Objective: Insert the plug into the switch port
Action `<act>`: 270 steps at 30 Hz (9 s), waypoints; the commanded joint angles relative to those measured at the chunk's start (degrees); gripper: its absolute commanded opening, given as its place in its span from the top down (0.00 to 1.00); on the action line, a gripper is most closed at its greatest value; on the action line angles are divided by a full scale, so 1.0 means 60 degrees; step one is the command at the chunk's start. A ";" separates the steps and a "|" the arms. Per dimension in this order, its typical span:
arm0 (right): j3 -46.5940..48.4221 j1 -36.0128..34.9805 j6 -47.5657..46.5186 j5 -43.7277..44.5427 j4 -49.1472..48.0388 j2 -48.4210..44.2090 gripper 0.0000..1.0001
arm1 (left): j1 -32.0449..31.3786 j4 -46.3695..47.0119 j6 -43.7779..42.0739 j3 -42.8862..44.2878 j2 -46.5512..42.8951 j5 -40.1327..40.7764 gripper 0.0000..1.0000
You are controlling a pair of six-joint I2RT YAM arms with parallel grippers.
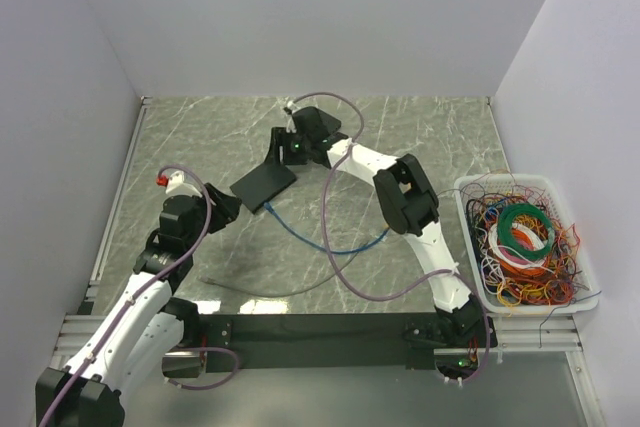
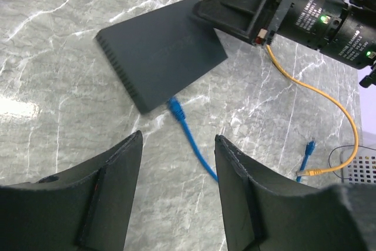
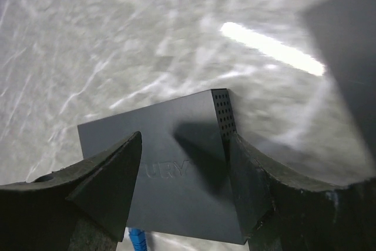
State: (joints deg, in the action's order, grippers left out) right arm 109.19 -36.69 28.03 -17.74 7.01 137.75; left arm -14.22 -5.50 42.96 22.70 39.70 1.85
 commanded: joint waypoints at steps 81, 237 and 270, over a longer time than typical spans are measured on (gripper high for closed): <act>-0.2099 -0.7010 -0.3207 0.4112 0.0209 -0.0664 0.66 | 0.0011 -0.4826 -0.1008 0.4083 -0.2208 0.2827 0.17; -1.2061 -0.2133 -0.1464 0.2250 -0.1242 -1.1944 1.00 | -0.0444 0.0593 0.0018 0.2413 0.5439 0.1010 0.17; -1.2162 -0.2162 -0.0893 0.1930 -0.1241 -1.0786 1.00 | -0.1644 0.3070 -0.1622 0.4727 0.9087 -0.1905 0.28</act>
State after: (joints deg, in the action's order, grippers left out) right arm 36.27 -49.71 22.46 -7.11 0.51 73.21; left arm -23.88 13.76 35.35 48.10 94.80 -10.24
